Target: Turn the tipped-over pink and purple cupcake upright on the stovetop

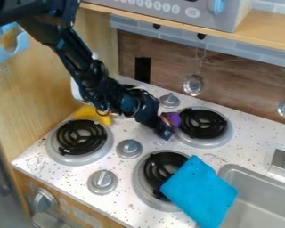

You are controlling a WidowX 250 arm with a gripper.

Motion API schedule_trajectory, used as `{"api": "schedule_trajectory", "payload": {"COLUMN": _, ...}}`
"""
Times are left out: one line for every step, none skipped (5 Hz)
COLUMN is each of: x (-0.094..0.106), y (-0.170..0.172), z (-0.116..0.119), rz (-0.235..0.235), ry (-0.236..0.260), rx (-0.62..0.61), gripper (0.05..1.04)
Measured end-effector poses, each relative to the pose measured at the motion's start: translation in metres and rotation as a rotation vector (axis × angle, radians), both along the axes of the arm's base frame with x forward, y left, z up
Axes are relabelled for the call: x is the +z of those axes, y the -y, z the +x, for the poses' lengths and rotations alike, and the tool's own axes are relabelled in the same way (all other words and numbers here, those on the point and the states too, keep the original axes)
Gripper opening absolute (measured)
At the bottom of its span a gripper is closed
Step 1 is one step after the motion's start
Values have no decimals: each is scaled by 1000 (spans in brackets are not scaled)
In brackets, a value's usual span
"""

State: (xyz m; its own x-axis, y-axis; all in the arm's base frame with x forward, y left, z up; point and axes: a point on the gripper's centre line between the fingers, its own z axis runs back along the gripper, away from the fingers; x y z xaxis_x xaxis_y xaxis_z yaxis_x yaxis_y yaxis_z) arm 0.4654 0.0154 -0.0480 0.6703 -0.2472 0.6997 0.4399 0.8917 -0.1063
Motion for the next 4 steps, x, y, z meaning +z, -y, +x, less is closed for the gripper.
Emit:
{"api": "schedule_trajectory", "payload": {"x": -1, "y": -1, "z": 4, "rz": -7, "ry": 10, "rx": 41, "gripper": 847}}
{"api": "schedule_trajectory", "payload": {"x": -2, "y": -2, "z": 4, "rz": -6, "ry": 8, "rx": 50, "gripper": 846}}
{"api": "schedule_trajectory", "payload": {"x": -5, "y": -3, "z": 1, "rz": -6, "ry": -2, "rx": 65, "gripper": 845}}
{"api": "schedule_trajectory", "payload": {"x": -8, "y": -1, "z": -13, "rz": 0, "ry": -55, "rx": 88, "gripper": 844}}
